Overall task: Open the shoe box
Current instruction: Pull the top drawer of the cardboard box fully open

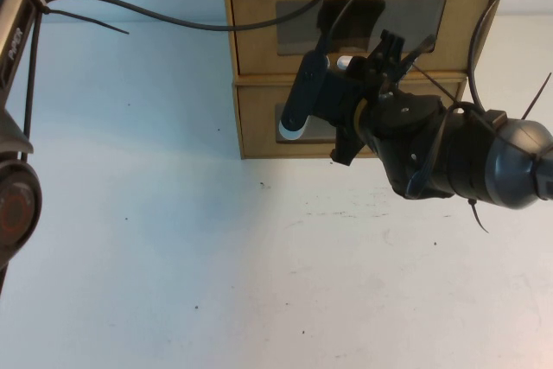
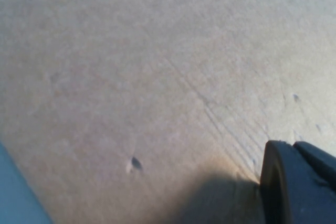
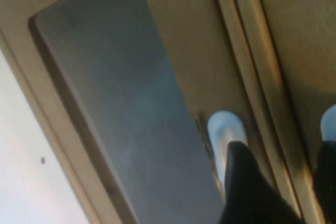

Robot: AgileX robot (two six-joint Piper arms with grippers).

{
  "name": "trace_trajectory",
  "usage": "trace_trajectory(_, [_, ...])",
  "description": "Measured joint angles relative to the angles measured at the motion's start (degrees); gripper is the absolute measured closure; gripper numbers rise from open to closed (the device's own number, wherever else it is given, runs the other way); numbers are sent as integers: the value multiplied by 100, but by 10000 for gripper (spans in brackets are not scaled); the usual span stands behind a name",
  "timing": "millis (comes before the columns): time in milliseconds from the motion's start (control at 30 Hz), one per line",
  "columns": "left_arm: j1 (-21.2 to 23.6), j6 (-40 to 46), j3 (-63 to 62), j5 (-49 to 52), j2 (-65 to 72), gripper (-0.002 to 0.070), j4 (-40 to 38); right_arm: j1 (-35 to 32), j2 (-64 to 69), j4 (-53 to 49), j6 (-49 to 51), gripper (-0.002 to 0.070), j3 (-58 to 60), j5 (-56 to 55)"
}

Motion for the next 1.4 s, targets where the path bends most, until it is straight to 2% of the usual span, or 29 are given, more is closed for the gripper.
trace_trajectory(167, [0,0,0,0,0,679,0,0,12,64,-99,417,-35,0])
trace_trajectory(500, [0,-28,0,2,0,679,0,-22,12,64,-280,479,-69,61])
trace_trajectory(1167, [0,-45,0,12,0,679,0,-35,12,64,-302,483,-69,72])
trace_trajectory(1267, [0,-45,0,12,0,679,0,-35,12,64,-302,524,-69,123])
trace_trajectory(1400, [0,-45,0,23,0,679,0,-48,12,54,-302,652,-82,238])
